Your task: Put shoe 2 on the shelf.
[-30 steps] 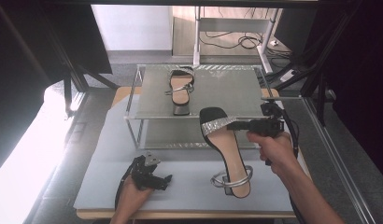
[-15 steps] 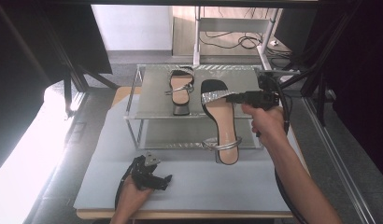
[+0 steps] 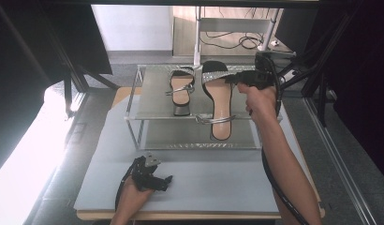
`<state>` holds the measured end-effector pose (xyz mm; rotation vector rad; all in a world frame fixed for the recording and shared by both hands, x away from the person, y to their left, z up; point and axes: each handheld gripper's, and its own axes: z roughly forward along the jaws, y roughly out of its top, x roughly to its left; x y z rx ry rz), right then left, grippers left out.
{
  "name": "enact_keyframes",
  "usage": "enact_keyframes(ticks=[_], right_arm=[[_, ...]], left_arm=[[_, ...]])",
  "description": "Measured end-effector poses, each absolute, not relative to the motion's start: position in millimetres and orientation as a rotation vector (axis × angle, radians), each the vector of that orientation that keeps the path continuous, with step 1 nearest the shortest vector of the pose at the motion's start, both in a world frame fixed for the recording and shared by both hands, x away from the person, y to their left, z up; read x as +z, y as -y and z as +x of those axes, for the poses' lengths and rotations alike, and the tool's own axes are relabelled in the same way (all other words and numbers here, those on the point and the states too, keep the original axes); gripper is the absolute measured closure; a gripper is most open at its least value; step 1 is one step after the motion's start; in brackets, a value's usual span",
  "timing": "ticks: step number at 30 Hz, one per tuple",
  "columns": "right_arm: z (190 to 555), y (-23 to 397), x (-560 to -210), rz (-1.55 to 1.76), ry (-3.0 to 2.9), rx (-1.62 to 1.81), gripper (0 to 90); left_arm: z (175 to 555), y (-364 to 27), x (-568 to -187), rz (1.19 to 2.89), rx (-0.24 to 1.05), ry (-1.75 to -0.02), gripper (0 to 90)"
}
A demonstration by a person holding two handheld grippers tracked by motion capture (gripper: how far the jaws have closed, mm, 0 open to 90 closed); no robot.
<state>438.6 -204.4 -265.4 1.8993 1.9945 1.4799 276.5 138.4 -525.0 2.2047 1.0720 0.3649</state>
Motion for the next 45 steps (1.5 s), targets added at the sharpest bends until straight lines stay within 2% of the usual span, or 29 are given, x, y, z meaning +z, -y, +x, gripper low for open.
enact_keyframes(ticks=[26, 45], right_arm=[[510.6, 177.8, -263.7, 1.868, -1.887, 1.368, 68.4], [539.1, 157.2, -316.7, 1.756, -1.984, 1.101, 67.9]], left_arm=[[276.6, -138.4, -525.1, 2.204, 0.363, -1.071, 0.0], [276.7, -138.5, -525.0, 2.204, 0.363, -1.071, 0.0]])
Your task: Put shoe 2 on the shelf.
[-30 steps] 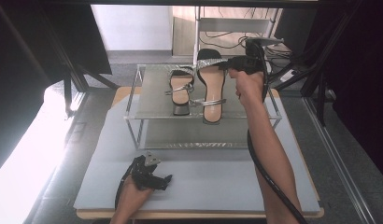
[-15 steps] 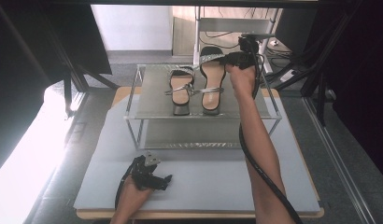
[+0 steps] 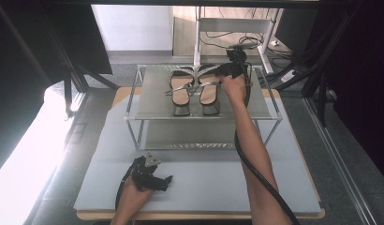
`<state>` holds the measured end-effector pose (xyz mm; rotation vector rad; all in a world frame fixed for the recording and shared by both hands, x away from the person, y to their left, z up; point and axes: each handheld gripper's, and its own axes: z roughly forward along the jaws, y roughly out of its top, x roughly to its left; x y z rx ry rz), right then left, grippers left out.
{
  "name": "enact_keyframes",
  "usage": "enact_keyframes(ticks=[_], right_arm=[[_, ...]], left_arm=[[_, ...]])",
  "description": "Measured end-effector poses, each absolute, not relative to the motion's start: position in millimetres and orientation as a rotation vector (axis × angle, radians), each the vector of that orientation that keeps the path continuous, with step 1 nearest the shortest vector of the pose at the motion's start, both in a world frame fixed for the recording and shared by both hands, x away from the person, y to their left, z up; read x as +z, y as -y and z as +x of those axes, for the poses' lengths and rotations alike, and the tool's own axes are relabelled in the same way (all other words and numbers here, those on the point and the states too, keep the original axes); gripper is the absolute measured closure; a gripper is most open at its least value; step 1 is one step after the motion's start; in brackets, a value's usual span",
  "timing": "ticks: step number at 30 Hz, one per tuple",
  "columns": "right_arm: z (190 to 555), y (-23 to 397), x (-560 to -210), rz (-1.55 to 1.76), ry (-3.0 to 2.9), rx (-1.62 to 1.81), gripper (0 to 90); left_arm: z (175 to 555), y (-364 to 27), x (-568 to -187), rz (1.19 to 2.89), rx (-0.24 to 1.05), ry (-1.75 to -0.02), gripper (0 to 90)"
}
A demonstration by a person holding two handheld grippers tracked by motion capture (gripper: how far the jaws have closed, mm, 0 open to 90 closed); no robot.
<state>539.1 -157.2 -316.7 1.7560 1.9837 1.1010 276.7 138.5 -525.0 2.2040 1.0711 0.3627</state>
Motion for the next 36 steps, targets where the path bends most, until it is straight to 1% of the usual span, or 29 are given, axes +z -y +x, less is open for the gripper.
enact_keyframes(ticks=[10, 16, 24, 29, 36], right_arm=[[539.0, 163.8, -327.8, 1.711, -2.041, 1.127, 68.0], [537.0, 161.7, -324.2, 1.642, -2.082, 1.087, 66.0], [536.3, 161.4, -326.7, 1.669, -2.063, 1.135, 65.4], [536.0, 160.8, -328.1, 1.634, -2.088, 1.144, 59.6], [527.6, 163.6, -327.5, 1.461, -2.153, 1.119, 38.5]], left_arm=[[276.7, -138.5, -525.0, 2.206, 0.364, -1.07, 0.0], [276.7, -138.5, -525.0, 2.205, 0.363, -1.07, 0.0], [276.7, -138.5, -525.0, 2.205, 0.364, -1.071, 0.0], [276.7, -138.5, -525.0, 2.205, 0.364, -1.071, 0.0], [276.6, -138.4, -525.0, 2.205, 0.365, -1.07, 0.0]])
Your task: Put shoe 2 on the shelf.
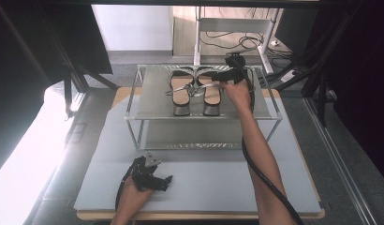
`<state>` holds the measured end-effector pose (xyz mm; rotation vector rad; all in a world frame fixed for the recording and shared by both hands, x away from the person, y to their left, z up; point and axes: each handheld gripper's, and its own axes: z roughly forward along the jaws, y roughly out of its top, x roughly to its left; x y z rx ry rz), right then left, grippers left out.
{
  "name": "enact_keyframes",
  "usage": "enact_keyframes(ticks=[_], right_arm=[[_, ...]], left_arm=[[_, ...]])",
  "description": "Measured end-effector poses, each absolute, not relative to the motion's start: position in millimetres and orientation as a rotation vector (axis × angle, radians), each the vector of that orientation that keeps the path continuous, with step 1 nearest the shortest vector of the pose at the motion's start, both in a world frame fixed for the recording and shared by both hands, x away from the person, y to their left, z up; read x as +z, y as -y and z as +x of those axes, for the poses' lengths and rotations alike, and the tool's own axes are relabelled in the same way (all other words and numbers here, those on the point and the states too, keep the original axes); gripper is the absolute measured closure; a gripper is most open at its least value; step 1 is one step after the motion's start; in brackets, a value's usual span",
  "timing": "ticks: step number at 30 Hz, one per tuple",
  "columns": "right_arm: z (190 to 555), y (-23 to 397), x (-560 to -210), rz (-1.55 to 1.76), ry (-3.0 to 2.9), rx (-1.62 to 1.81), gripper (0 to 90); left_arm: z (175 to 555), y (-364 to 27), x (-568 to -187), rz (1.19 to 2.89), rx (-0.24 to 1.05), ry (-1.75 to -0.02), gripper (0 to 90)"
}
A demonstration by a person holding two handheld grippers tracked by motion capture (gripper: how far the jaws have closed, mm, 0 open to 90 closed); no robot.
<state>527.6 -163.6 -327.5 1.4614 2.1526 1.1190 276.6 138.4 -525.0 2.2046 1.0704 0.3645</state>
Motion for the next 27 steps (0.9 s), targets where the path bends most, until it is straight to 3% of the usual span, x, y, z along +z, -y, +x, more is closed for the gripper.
enact_keyframes(ticks=[6, 11, 27], right_arm=[[515.2, 175.6, -316.8, 1.395, -2.132, 1.167, 25.9], [503.7, 188.1, -313.7, 1.405, -2.117, 1.2, 20.3], [457.2, 215.3, -306.1, 1.325, -2.123, 1.235, 14.1]], left_arm=[[276.6, -138.4, -525.0, 2.204, 0.365, -1.071, 0.0], [276.6, -138.3, -525.2, 2.202, 0.366, -1.071, 0.0], [276.6, -138.3, -525.0, 2.204, 0.365, -1.071, 0.0]])
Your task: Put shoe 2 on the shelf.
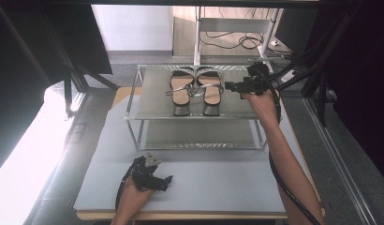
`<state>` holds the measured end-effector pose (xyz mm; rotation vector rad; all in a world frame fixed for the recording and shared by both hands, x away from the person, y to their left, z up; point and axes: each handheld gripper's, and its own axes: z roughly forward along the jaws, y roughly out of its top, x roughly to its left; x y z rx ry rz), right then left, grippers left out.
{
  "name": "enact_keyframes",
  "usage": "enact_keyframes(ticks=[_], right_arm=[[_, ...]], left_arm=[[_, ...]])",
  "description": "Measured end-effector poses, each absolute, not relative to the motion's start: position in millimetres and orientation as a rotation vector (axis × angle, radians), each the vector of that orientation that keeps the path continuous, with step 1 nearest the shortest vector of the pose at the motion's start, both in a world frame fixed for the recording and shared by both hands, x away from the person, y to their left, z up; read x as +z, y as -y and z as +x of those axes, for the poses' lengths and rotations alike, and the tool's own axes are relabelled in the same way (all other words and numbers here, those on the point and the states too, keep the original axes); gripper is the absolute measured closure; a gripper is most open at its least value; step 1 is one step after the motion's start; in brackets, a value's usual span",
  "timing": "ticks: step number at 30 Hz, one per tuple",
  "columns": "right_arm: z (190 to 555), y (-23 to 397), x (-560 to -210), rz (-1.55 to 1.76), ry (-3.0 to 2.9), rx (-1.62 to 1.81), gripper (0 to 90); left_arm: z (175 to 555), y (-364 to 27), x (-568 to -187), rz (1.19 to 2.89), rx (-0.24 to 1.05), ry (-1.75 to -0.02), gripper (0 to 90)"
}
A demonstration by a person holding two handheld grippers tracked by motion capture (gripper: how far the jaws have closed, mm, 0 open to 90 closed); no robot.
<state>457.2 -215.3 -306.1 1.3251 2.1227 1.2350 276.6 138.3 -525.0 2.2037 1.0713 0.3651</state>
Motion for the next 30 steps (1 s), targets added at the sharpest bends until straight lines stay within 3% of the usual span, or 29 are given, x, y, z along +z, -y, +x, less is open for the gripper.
enact_keyframes(ticks=[9, 17, 30], right_arm=[[413.8, 224.0, -304.2, 1.233, -2.175, 1.228, 12.2], [370.6, 229.1, -309.8, 1.172, -2.2, 1.232, 2.9], [308.6, 233.3, -345.5, 1.09, -2.245, 1.257, 2.0]], left_arm=[[276.5, -138.3, -524.9, 2.205, 0.366, -1.072, 0.0], [276.5, -138.3, -524.9, 2.205, 0.366, -1.072, 0.0], [276.4, -138.3, -524.9, 2.204, 0.366, -1.072, 0.0]])
